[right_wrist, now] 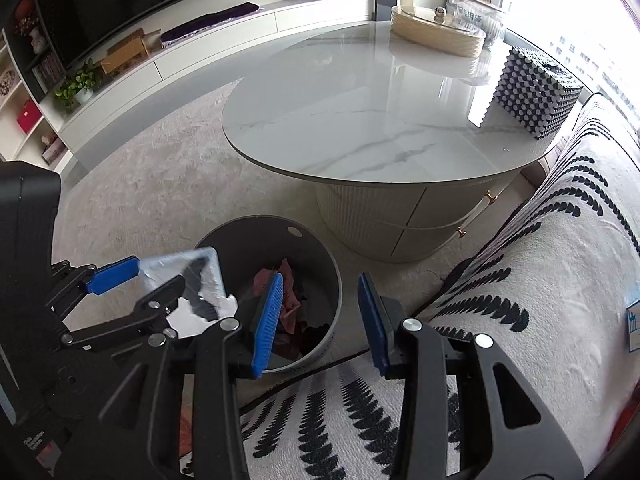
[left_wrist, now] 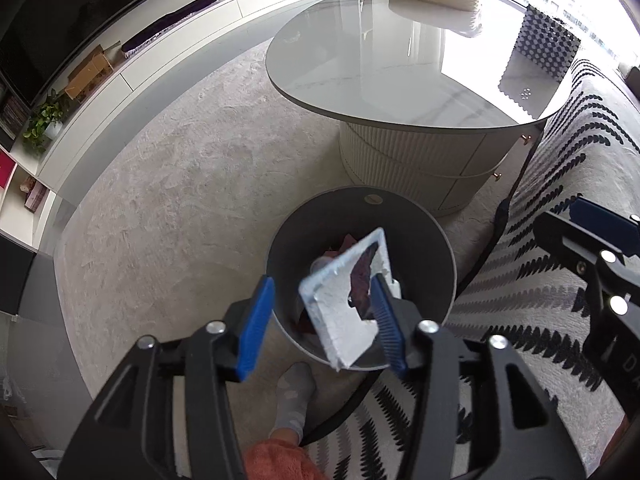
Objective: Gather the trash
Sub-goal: 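Return both open tools to the trash on the rug, then grasp the red cloth bag with left tool while right tool grasps clear plastic cup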
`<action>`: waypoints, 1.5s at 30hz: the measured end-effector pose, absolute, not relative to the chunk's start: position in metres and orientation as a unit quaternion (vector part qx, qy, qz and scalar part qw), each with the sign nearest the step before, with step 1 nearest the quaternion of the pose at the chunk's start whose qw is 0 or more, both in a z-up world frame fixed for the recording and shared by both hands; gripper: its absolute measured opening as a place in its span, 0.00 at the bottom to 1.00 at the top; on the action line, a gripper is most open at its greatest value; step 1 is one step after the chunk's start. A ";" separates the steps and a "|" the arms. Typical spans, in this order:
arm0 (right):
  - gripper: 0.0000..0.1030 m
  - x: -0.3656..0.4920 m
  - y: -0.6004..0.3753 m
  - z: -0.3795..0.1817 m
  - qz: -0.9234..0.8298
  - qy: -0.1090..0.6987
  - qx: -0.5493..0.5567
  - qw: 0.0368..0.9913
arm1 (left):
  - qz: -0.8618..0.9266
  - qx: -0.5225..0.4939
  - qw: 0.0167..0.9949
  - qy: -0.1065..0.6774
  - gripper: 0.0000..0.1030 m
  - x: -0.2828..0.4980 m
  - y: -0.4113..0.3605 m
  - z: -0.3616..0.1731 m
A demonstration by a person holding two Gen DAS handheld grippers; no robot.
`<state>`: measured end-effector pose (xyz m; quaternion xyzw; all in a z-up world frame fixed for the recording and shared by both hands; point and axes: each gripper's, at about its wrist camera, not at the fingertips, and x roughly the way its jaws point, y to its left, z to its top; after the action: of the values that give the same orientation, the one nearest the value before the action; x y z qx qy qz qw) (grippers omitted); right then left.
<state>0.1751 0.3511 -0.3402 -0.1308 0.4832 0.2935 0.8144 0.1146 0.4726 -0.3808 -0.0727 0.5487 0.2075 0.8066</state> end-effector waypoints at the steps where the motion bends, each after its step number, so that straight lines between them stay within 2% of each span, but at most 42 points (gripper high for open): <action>1: 0.37 0.176 0.349 -0.340 0.293 0.483 -0.130 0.815 | 0.207 -0.069 0.808 0.548 0.59 0.114 0.470 -0.380; 4: 0.37 0.178 0.344 -0.340 0.291 0.483 -0.127 0.816 | 0.202 -0.063 0.811 0.545 0.63 0.114 0.465 -0.375; 13: 0.37 0.166 0.316 -0.330 0.286 0.478 -0.115 0.823 | 0.218 -0.076 0.815 0.531 0.63 0.101 0.450 -0.352; 19: 0.37 0.150 0.259 -0.316 0.260 0.472 -0.096 0.837 | 0.202 -0.083 0.830 0.514 0.63 0.089 0.408 -0.325; 22: 0.43 0.140 0.219 -0.308 0.234 0.467 -0.084 0.848 | 0.172 -0.072 0.840 0.509 0.63 0.092 0.371 -0.315; 35: 0.43 0.107 -0.021 -0.276 0.068 0.456 -0.001 0.887 | 0.020 0.003 0.871 0.491 0.63 0.121 0.164 -0.286; 45: 0.43 0.080 -0.166 -0.274 -0.033 0.454 0.039 0.890 | -0.072 0.065 0.873 0.479 0.63 0.128 0.016 -0.281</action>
<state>0.0800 -0.1657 -0.2743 0.0387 0.4539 -0.0332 0.8896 0.1284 0.0162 -0.2813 0.0647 0.4786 -0.0718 0.8727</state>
